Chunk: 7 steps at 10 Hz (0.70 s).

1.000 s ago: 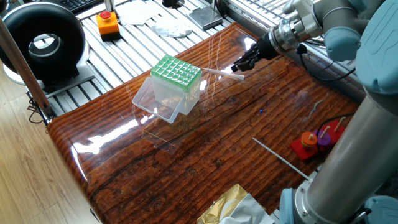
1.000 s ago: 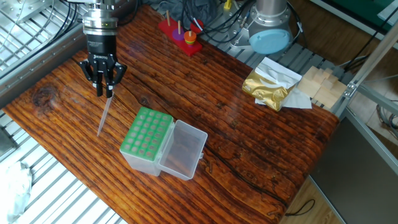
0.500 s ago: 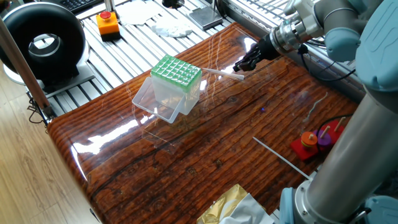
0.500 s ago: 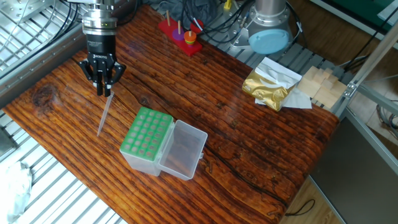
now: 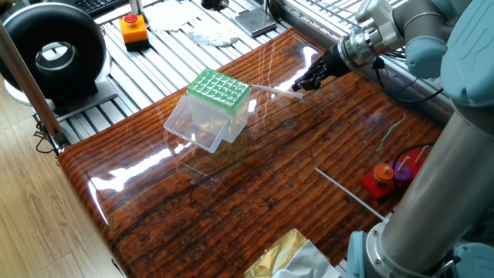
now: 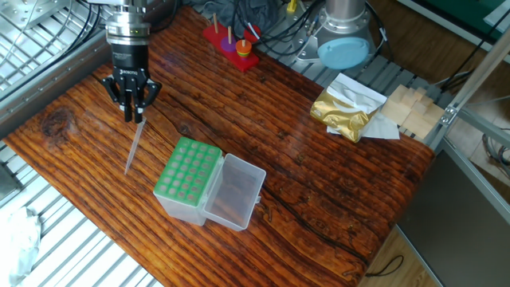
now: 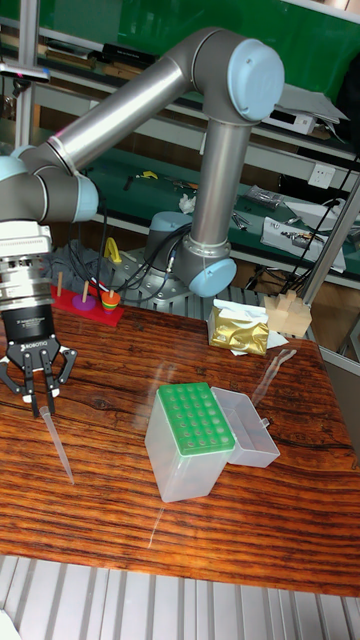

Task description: Insert a large pipette tip into the holder for large pipette tips

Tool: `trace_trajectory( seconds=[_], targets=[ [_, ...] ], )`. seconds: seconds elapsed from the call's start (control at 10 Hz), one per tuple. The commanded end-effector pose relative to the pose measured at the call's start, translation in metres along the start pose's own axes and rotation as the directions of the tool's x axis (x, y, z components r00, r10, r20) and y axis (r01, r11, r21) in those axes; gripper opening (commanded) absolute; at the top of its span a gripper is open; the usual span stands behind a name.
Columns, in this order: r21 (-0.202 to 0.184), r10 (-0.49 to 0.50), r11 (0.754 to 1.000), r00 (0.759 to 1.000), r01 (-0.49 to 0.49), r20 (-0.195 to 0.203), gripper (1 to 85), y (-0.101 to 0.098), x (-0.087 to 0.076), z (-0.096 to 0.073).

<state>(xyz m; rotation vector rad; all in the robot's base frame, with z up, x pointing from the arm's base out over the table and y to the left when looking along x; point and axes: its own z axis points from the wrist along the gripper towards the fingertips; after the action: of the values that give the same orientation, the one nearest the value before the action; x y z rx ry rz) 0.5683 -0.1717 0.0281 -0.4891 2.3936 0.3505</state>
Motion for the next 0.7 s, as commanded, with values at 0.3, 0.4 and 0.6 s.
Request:
trace_trajectory(
  seconds=[0.3,0.4,0.6],
  targets=[
    [-0.01,0.006,1.0,1.0,-0.006,0.014,28.3,0.001,0.006,-0.001],
    [-0.012,0.004,1.0,1.0,-0.004,0.013,29.0,0.0,0.009,-0.001],
    [-0.013,0.002,1.0,1.0,-0.002,0.013,29.0,-0.002,0.016,-0.003]
  ],
)
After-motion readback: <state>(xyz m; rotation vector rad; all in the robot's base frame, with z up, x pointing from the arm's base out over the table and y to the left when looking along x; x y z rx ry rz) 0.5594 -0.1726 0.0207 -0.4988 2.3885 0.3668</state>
